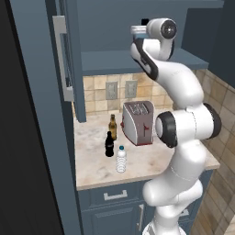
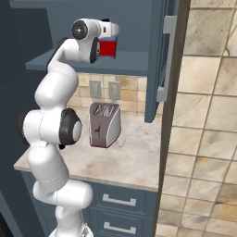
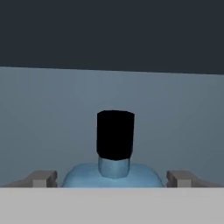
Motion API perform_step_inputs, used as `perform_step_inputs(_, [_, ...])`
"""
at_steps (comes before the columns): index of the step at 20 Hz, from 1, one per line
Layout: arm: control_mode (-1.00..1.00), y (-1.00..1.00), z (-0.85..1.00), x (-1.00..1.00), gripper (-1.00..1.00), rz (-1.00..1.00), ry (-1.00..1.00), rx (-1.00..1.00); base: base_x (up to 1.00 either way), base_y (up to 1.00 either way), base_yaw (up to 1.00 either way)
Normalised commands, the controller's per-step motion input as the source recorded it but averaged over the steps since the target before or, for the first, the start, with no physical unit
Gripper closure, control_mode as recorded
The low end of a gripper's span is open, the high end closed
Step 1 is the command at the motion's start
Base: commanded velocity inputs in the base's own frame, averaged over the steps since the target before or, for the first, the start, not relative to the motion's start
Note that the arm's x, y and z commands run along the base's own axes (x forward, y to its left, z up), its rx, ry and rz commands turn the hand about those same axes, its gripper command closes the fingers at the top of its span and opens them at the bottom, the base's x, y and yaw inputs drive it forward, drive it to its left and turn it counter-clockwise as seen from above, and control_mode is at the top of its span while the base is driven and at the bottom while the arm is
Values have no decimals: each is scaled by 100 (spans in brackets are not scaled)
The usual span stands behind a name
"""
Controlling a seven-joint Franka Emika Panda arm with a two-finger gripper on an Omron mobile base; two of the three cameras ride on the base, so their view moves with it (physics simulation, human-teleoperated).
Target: Sort all alcoholic drinks to one cabinet, and non-alcoholic drinks to the other.
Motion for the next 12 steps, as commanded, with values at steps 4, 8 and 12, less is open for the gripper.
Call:
perform_step_inputs(4, [-100, 10, 0, -42, -100, -2, 4, 0, 0, 0, 0])
perform_step_inputs(8, [-100, 13, 0, -38, -100, -2, 5, 0, 0, 0, 0])
perform_step_inputs(12, [-100, 11, 0, -37, -100, -2, 3, 0, 0, 0, 0])
